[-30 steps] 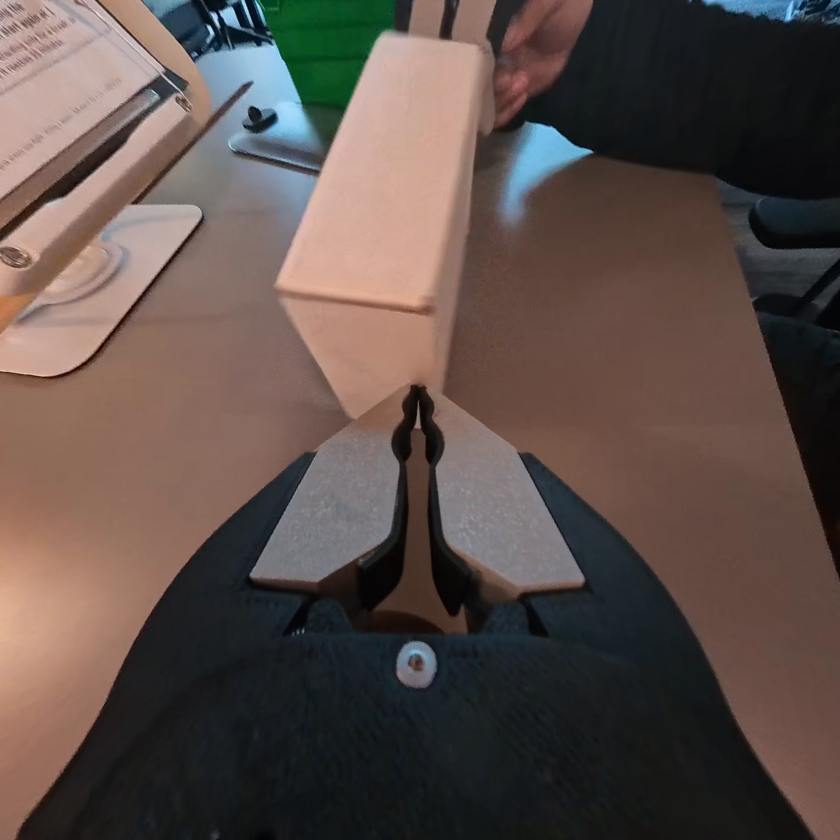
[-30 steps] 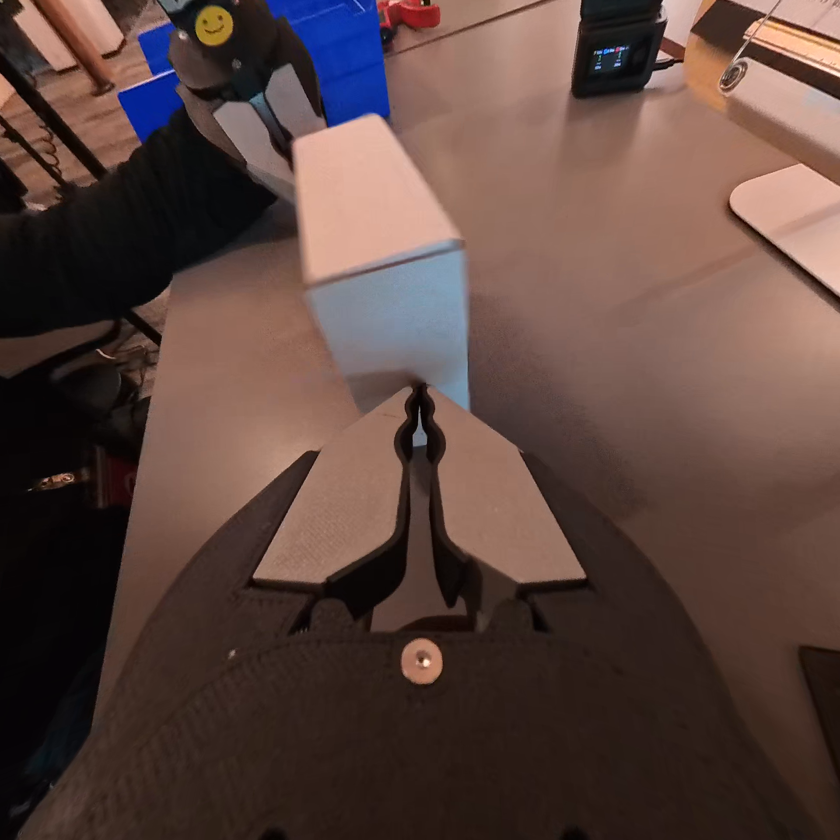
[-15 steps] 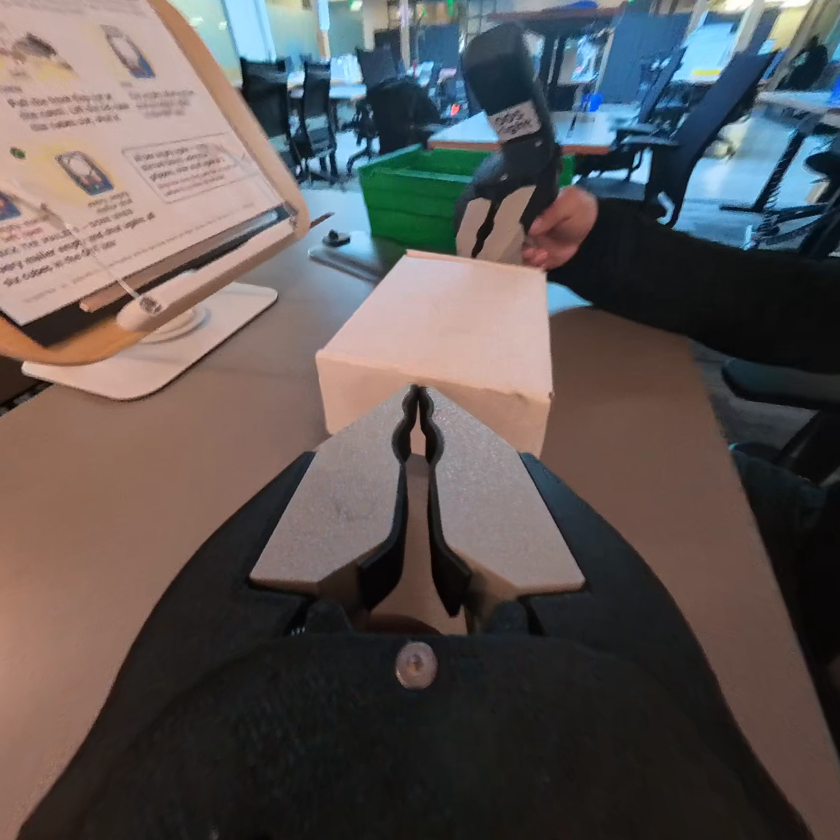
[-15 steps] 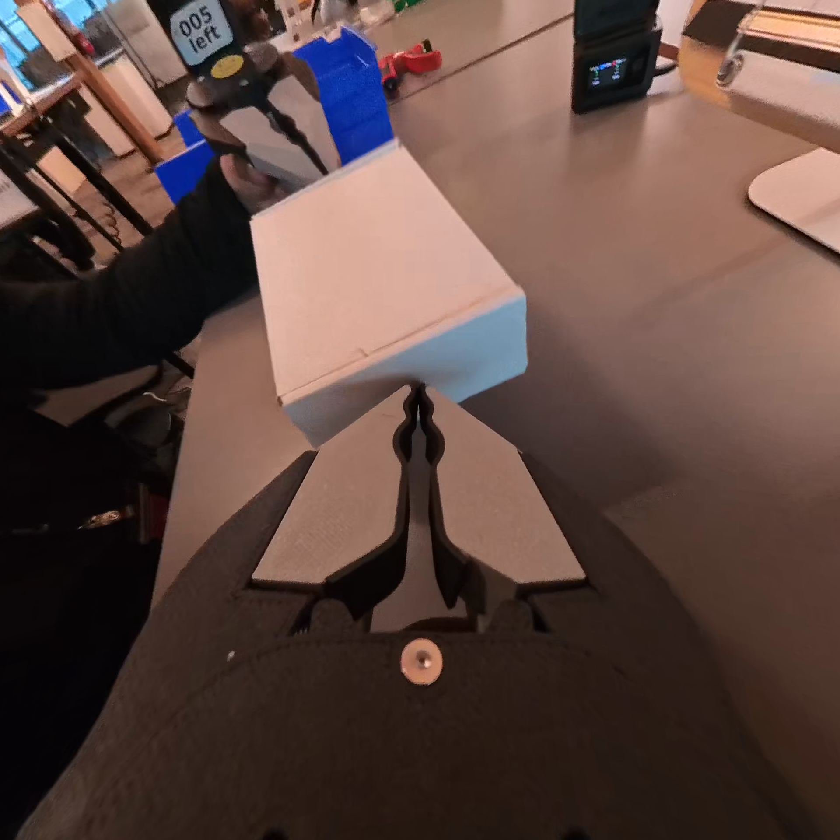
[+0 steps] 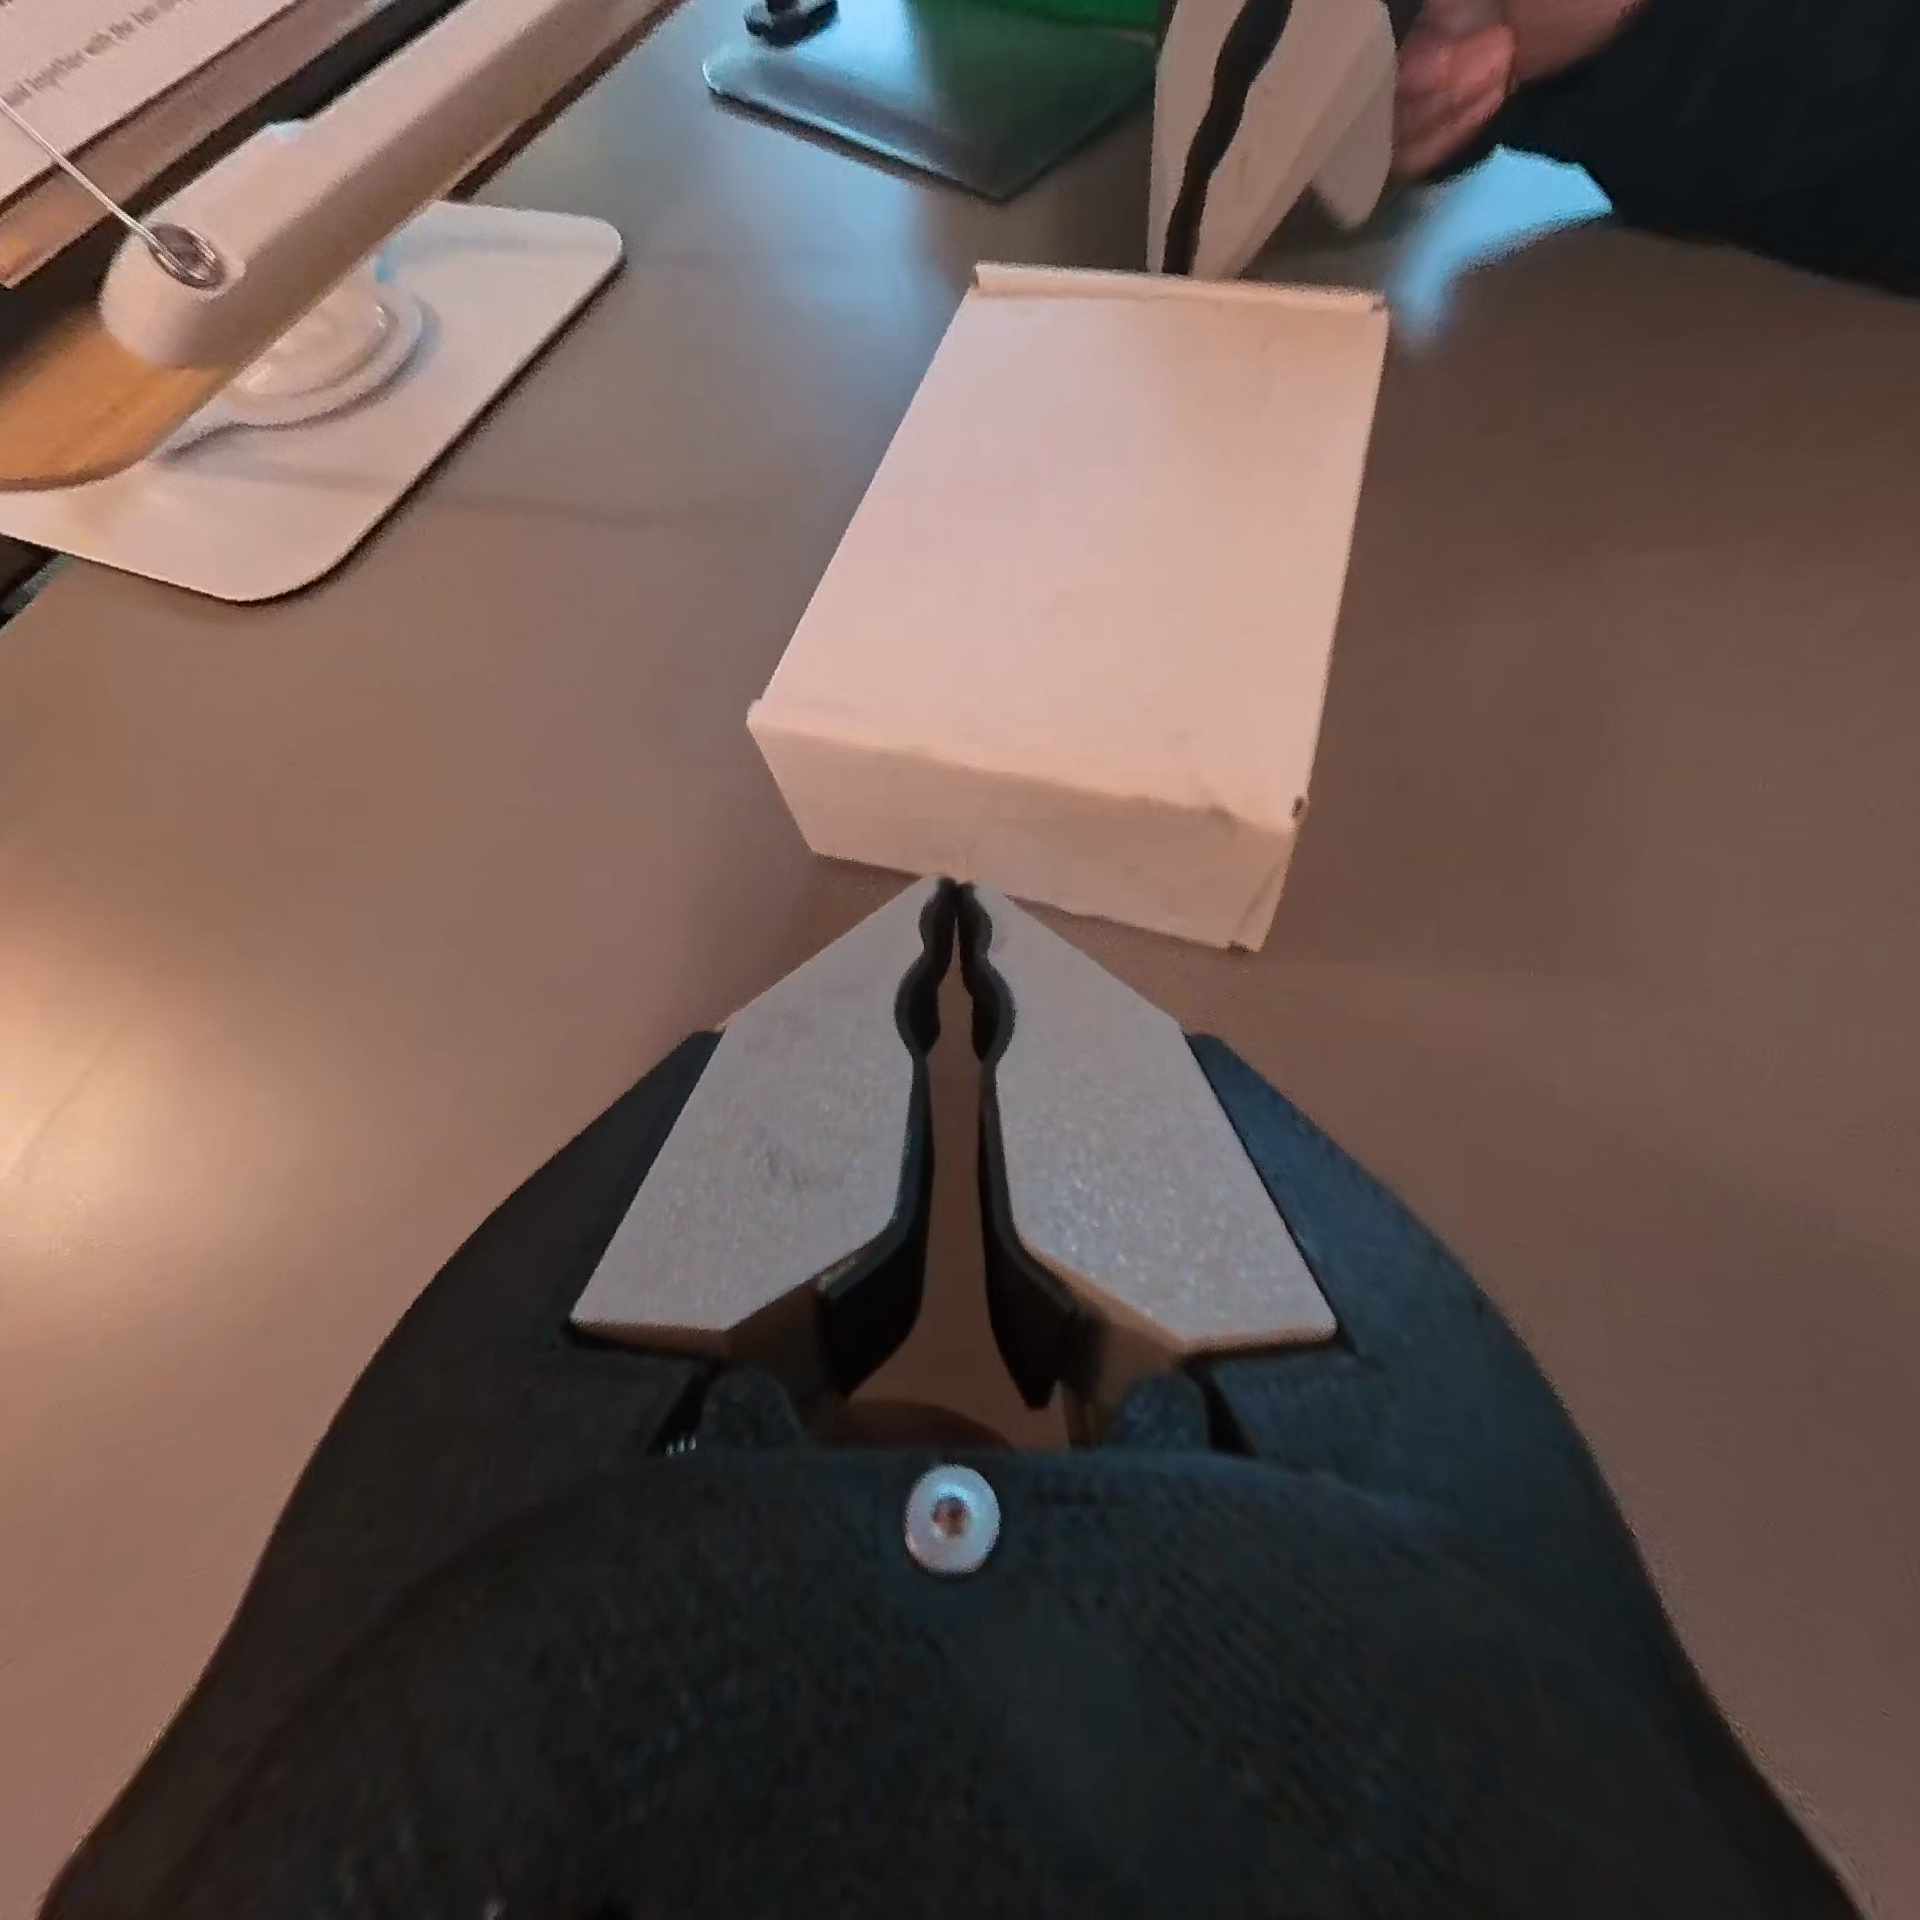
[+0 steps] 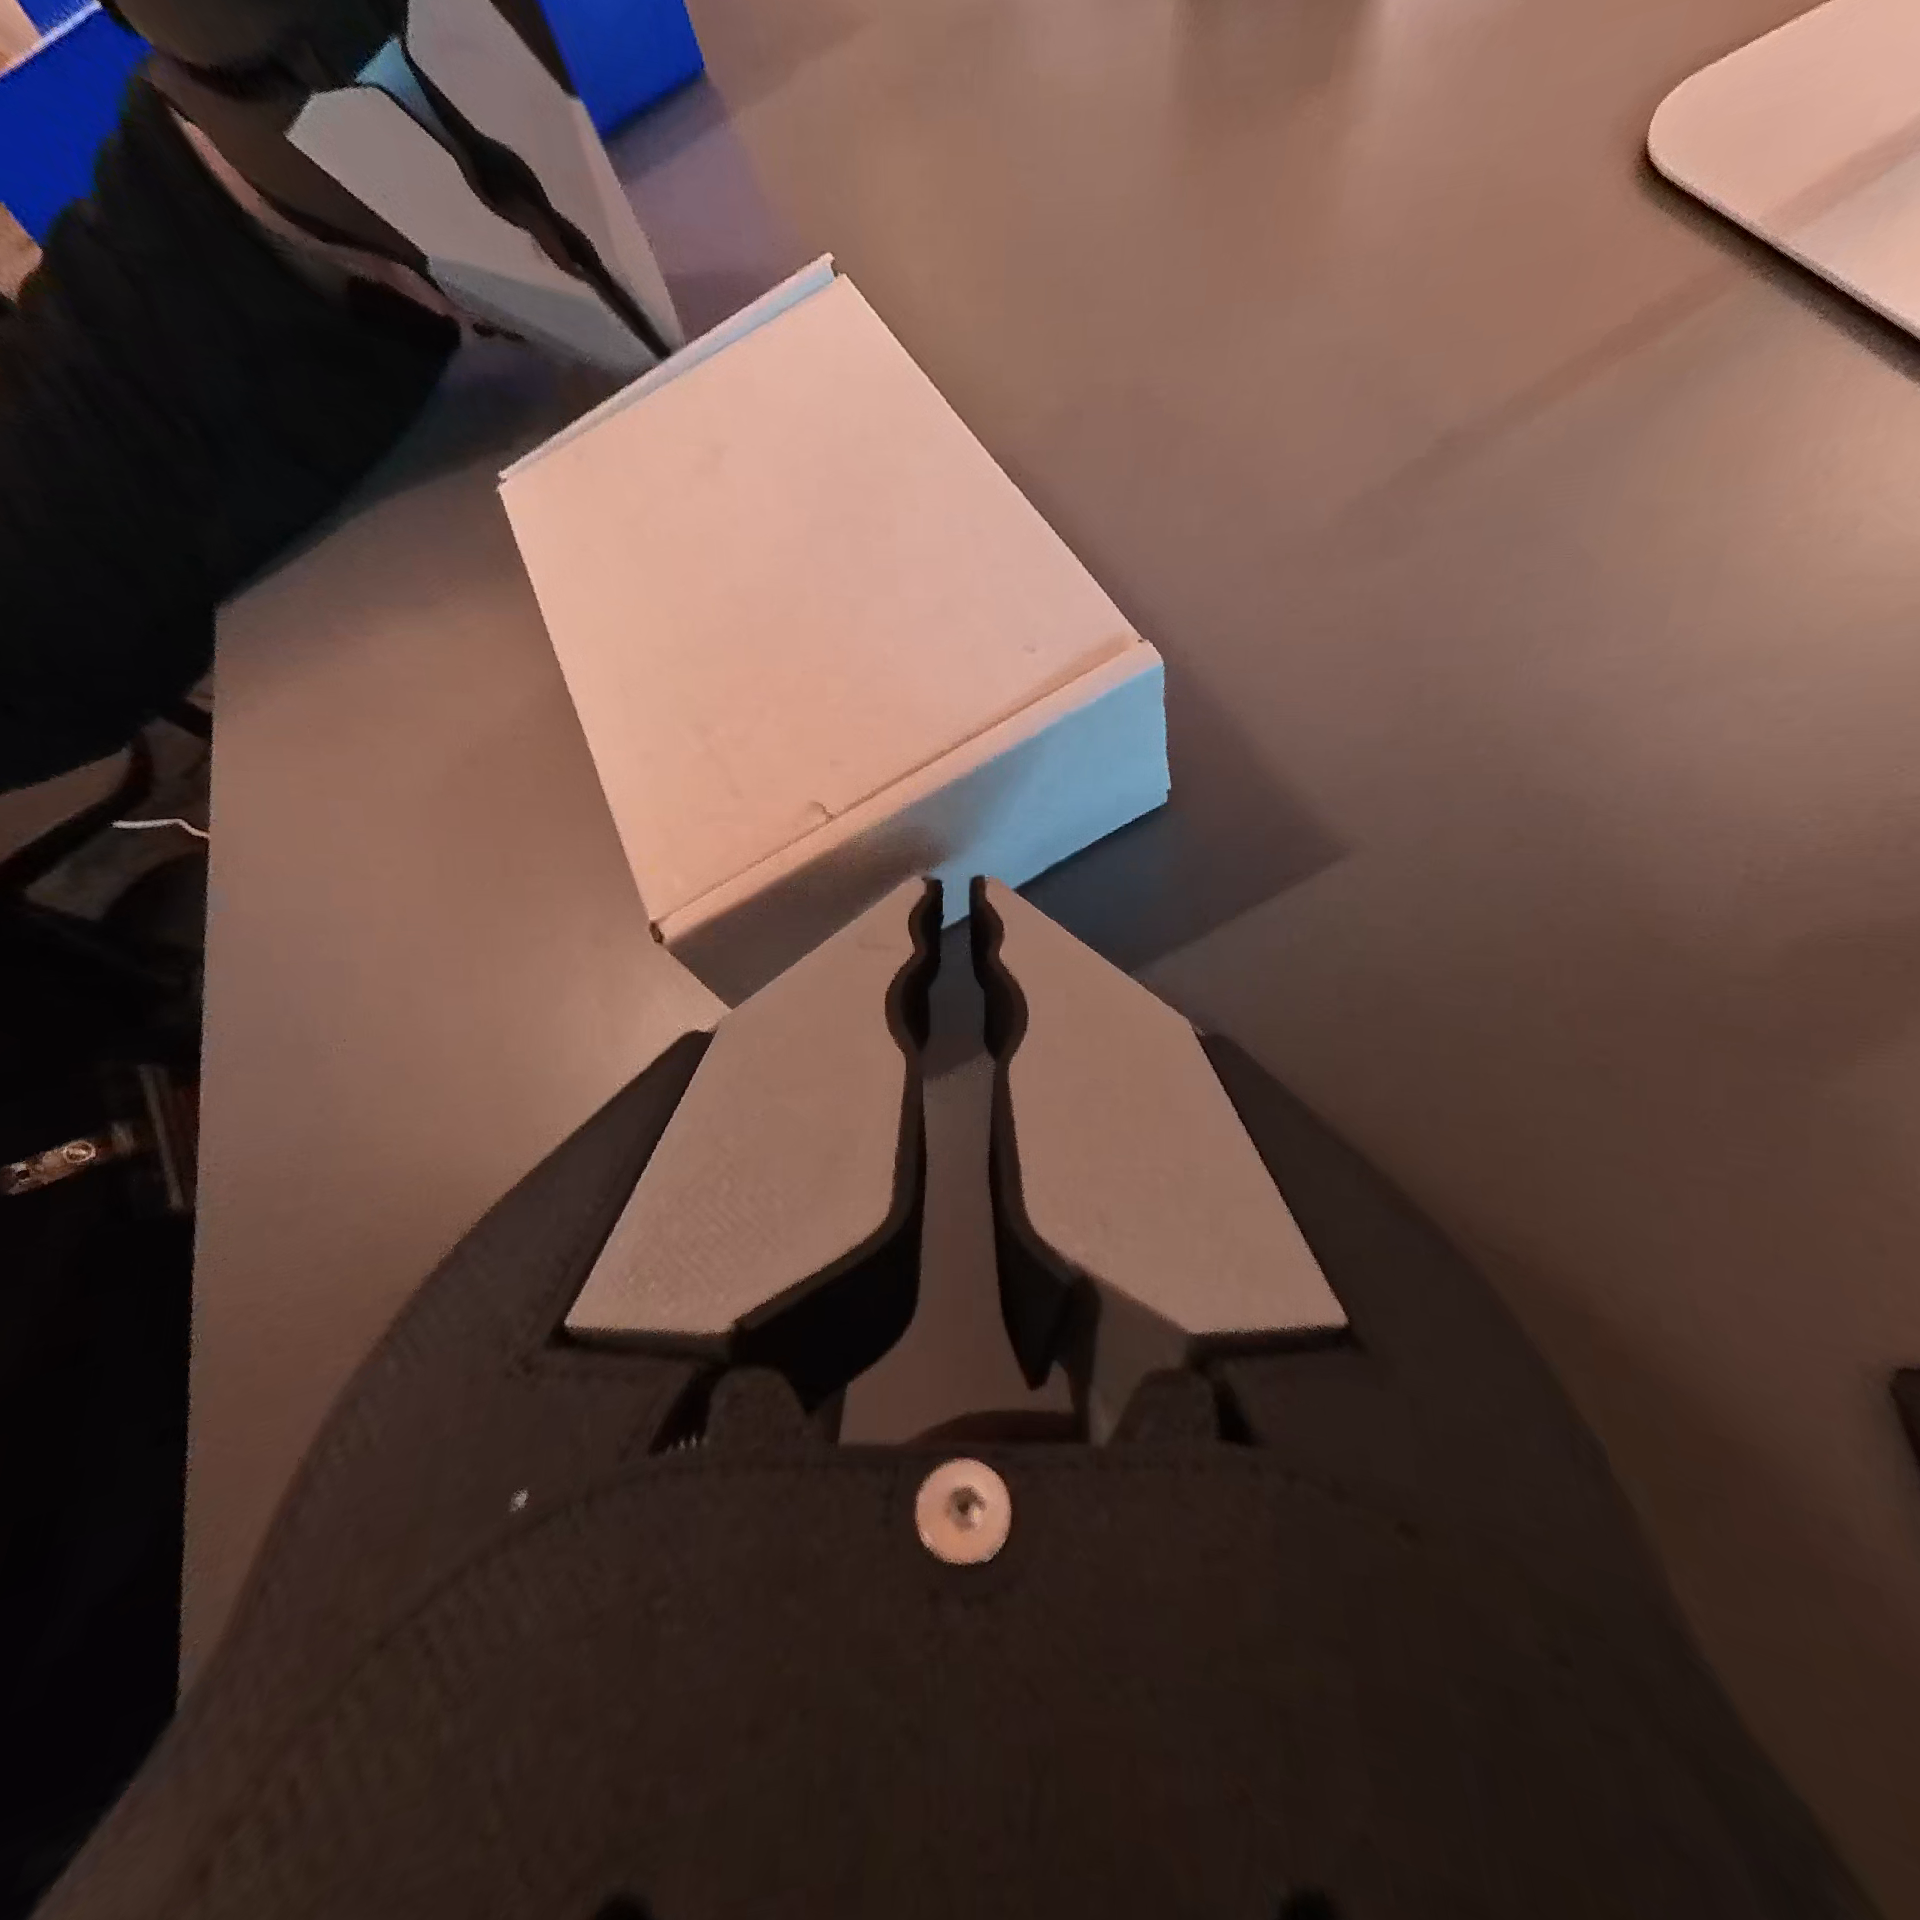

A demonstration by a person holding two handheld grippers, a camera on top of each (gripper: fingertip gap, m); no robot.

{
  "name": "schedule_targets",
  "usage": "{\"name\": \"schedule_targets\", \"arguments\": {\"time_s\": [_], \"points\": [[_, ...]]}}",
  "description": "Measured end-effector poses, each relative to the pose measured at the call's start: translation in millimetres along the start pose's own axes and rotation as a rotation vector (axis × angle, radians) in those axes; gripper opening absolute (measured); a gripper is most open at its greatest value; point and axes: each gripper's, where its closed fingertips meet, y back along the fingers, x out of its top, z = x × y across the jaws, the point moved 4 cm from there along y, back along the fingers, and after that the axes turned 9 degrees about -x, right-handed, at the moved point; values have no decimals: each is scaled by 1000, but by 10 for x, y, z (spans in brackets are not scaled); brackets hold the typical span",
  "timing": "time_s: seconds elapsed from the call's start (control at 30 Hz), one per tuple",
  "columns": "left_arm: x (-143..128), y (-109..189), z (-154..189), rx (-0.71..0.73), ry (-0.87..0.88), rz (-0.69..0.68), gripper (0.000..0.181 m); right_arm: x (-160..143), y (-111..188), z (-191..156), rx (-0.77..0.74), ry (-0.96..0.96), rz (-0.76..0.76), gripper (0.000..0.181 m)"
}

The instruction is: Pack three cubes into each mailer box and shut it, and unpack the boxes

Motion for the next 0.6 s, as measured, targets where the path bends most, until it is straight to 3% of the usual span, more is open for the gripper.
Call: {"name": "schedule_targets", "arguments": {"time_s": [0.3, 0.43, 0.6], "points": [[-231, -230, 368, -186, -154, -187, 0, -134, -26, -234, 107, 127, -79, 0], [-200, -227, 407, -208, -164, -172, 0, -100, -3, -347, 139, 188, -58, 0], [-36, -126, 488, -266, -164, -60, 0, 143, 228, -378, 218, 117, 128, 0]]}}
